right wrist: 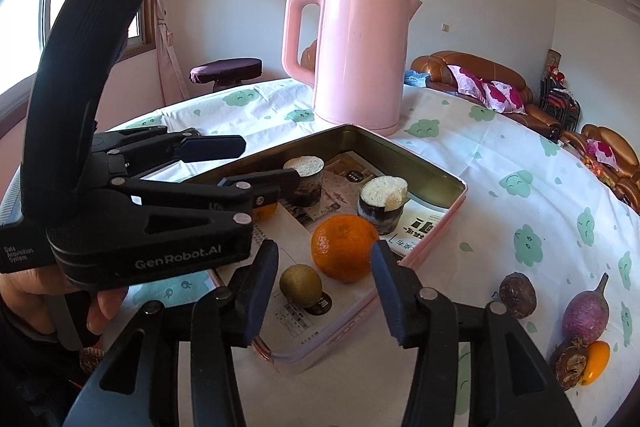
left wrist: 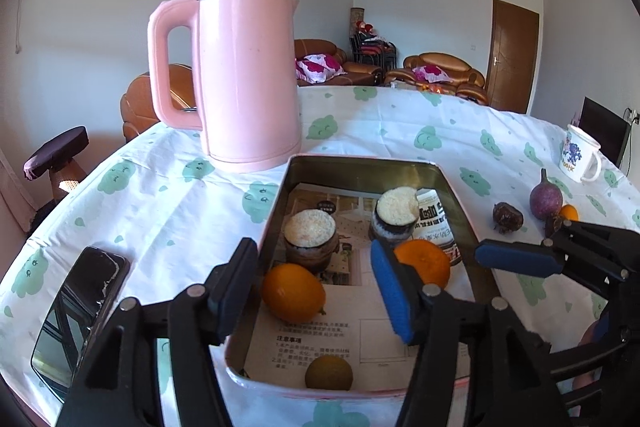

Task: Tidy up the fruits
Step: 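Move both open tools back to the remaining fruits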

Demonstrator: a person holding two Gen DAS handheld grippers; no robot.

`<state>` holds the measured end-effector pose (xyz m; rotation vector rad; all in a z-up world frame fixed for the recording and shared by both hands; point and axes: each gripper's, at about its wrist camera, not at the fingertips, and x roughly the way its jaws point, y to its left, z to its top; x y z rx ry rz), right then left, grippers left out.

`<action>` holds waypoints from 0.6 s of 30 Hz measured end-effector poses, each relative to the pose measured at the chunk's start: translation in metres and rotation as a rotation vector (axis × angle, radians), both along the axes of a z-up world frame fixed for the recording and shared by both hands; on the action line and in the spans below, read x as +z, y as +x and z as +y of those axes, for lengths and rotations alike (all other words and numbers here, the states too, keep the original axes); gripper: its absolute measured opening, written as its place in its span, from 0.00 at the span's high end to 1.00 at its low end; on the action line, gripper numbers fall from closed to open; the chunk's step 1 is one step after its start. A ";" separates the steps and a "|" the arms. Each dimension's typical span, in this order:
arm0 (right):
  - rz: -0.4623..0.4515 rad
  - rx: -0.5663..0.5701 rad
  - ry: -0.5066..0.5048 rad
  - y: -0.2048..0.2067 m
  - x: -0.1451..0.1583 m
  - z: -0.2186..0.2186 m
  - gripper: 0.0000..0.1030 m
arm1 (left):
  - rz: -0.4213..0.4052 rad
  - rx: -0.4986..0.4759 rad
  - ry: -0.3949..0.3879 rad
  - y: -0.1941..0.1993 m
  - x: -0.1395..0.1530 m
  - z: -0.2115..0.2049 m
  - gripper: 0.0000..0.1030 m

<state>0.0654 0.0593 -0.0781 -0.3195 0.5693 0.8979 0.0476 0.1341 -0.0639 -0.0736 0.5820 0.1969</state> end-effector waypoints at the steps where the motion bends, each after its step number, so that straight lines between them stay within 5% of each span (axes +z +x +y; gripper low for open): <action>1: -0.008 -0.008 0.003 -0.001 0.001 -0.003 0.51 | -0.010 0.001 -0.003 -0.001 0.003 0.000 0.37; 9: -0.066 -0.128 0.057 0.006 0.022 -0.070 0.51 | -0.070 -0.067 0.003 -0.002 0.029 -0.036 0.29; 18: -0.054 -0.454 0.061 0.051 0.022 -0.177 0.51 | -0.042 -0.273 0.051 0.028 0.037 -0.129 0.26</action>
